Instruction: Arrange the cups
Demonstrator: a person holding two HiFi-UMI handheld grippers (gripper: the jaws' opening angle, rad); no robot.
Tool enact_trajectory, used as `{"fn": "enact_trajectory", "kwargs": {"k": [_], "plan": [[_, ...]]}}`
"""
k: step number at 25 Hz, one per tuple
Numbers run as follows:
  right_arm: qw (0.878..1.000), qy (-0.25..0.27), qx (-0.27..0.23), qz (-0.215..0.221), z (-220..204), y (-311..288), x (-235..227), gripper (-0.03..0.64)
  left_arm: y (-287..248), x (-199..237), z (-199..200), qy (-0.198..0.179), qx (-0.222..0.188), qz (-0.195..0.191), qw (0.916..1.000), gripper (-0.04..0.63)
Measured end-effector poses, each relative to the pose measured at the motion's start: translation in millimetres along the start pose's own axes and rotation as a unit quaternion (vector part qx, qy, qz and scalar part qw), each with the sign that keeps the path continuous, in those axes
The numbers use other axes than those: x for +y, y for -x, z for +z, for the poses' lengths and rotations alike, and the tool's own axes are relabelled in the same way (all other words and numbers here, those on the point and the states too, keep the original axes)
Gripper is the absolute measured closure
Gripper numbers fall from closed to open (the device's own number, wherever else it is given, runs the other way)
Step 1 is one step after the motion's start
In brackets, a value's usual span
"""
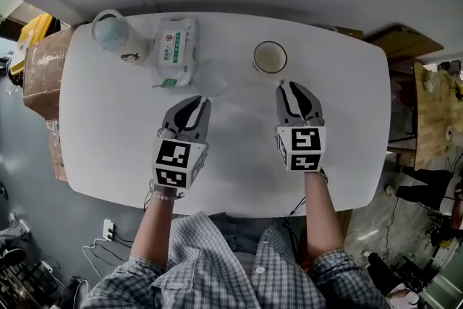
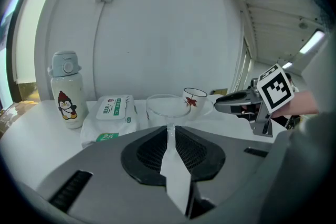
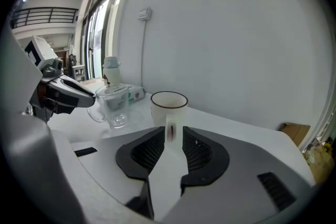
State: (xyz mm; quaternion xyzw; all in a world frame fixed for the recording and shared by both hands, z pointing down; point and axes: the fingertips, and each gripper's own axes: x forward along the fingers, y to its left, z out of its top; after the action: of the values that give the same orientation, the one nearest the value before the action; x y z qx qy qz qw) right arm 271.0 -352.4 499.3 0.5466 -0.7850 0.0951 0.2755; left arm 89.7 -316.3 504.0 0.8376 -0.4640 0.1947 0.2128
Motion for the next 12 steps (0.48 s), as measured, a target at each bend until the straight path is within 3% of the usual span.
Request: {"fn": "enact_trajectory", "kwargs": {"k": [2, 12], "plan": [[1.000, 0.001, 0.002, 0.011, 0, -6, 2, 0.523, -6, -1, 4, 0.002, -0.004, 0.003, 1.0000, 0.545], [1.000, 0.000, 0.002, 0.020, 0, -19, 1, 0.523, -38, -1, 27, -0.002, -0.017, 0.011, 0.9998, 0.545]]}}
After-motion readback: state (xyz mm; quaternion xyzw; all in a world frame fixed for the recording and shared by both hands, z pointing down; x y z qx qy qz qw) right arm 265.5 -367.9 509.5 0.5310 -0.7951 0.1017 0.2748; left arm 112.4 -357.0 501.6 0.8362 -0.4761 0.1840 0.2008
